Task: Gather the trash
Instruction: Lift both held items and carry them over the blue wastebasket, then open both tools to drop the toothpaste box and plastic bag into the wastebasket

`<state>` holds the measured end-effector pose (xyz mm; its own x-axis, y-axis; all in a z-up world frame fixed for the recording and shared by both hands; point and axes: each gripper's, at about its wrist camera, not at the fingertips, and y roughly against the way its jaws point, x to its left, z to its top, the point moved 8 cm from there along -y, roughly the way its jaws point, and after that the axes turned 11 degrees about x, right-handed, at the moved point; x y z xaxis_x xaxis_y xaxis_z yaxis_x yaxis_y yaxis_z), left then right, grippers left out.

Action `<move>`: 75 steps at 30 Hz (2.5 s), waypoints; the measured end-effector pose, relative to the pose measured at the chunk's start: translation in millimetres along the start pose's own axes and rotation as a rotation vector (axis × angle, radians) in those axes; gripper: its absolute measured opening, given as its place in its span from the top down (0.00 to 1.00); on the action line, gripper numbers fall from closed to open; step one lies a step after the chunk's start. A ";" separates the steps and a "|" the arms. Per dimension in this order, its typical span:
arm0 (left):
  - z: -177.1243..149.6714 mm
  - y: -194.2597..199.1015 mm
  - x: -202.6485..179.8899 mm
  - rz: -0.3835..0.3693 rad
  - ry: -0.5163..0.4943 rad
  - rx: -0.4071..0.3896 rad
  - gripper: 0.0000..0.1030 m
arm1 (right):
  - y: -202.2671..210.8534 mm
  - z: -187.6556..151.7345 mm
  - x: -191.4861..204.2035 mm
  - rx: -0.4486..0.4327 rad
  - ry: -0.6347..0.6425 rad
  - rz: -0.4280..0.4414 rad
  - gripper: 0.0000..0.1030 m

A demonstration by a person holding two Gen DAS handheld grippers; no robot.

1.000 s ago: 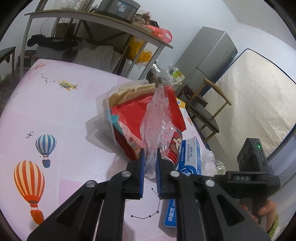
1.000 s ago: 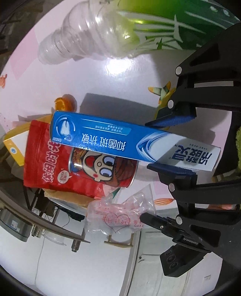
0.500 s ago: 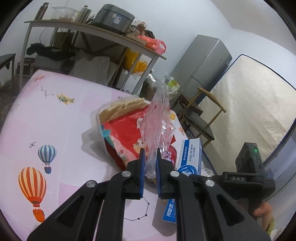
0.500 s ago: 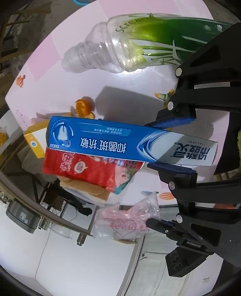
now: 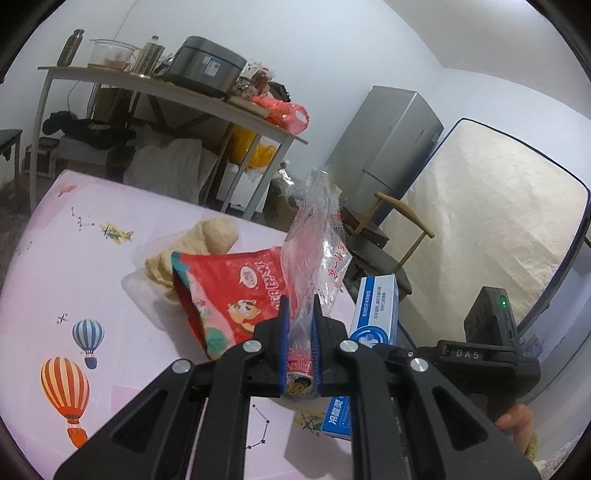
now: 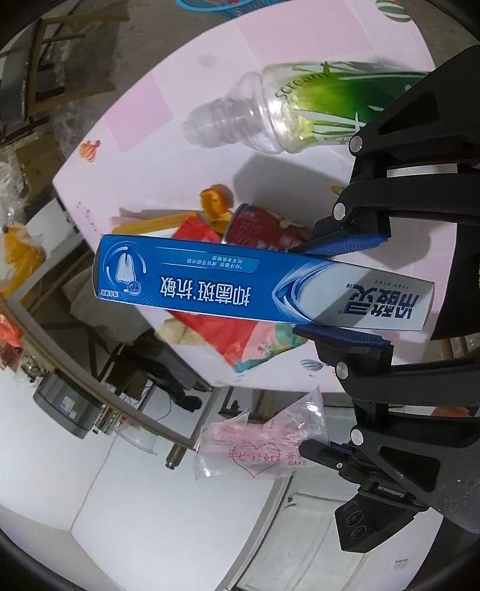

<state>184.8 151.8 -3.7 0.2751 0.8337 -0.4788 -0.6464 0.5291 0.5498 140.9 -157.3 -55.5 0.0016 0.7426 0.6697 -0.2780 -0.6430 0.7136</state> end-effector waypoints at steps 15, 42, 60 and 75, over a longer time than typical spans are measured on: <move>13.0 5.1 -23.1 -0.021 -0.030 -0.032 0.91 | 17.7 13.3 11.4 -0.059 0.027 0.035 0.68; 30.8 -15.8 -125.5 -0.104 -0.149 -0.016 0.91 | 116.9 22.3 -39.0 -0.259 -0.026 0.104 0.68; 28.2 -105.3 -218.5 -0.155 -0.241 0.236 0.91 | 184.0 4.7 -157.6 -0.429 -0.272 0.091 0.68; -74.4 -306.8 -325.6 -0.171 -0.370 0.827 0.90 | 182.8 -40.7 -324.0 -0.410 -0.651 -0.025 0.68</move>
<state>240.6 -293.8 -67.4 0.6217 0.6562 -0.4276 0.0996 0.4752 0.8742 50.5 -507.8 -150.4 0.5419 0.4146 0.7310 -0.6043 -0.4123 0.6818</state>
